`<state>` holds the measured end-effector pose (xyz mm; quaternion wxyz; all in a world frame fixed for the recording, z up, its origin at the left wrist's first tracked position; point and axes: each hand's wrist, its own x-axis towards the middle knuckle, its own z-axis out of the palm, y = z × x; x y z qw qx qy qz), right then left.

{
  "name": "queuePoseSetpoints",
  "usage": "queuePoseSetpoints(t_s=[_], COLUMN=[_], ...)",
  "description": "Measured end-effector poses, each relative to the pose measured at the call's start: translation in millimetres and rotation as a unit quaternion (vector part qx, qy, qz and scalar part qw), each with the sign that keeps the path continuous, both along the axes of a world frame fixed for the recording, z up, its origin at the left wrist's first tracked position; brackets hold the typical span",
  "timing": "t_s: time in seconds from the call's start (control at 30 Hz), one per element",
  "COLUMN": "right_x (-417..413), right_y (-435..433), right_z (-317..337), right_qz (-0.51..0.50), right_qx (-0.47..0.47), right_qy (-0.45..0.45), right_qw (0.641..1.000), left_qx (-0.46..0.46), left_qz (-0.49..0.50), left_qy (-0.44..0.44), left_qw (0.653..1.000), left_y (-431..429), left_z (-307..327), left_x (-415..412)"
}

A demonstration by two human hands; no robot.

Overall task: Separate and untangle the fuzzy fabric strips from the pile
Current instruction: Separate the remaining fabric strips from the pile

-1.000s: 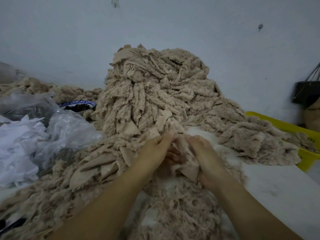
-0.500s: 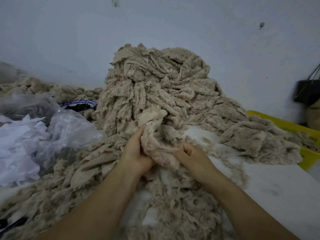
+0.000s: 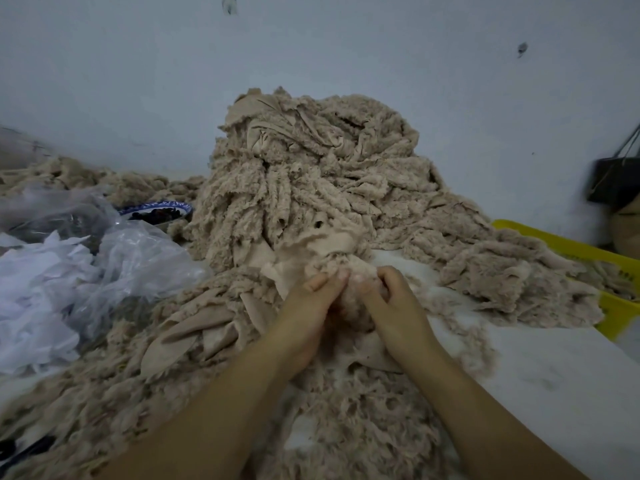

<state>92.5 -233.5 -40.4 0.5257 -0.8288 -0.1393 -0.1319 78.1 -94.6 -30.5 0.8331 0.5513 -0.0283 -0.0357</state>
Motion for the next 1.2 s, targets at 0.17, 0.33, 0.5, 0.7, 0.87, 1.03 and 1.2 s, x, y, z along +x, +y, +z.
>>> queuePoseSetpoints(t_s=[0.17, 0.33, 0.5, 0.7, 0.87, 1.03, 1.2], right_x=[4.8, 6.6, 6.8, 4.0, 6.2, 3.0, 5.9], right_y=[0.7, 3.7, 3.6, 3.0, 3.8, 3.9, 1.9], right_z=[-0.3, 0.4, -1.0, -4.3, -8.4, -4.5, -3.1], right_qz=[-0.051, -0.059, -0.041, -0.003, -0.015, -0.037, -0.050], right_qx=[0.117, 0.152, 0.151, 0.134, 0.112, 0.088, 0.100], right_qy=[0.023, 0.052, 0.078, 0.061, 0.062, 0.027, 0.036], right_qw=[0.991, 0.985, 0.985, 0.989, 0.992, 0.995, 0.993], left_qx=[0.110, -0.006, -0.176, -0.045, 0.091, 0.155, -0.036], left_qz=[0.024, 0.037, 0.023, -0.073, -0.040, 0.019, 0.034], left_qy=[0.006, 0.066, 0.118, 0.048, 0.023, 0.041, 0.142], left_qw=[0.994, 0.997, 0.977, 0.995, 0.995, 0.987, 0.989], left_y=[-5.0, -8.5, -8.5, -9.6, -11.8, -6.4, -0.6], left_z=[-2.9, -0.9, 0.0, 2.1, 1.8, 1.9, 4.2], left_x=[0.1, 4.2, 7.4, 2.0, -0.1, -1.2, 3.3])
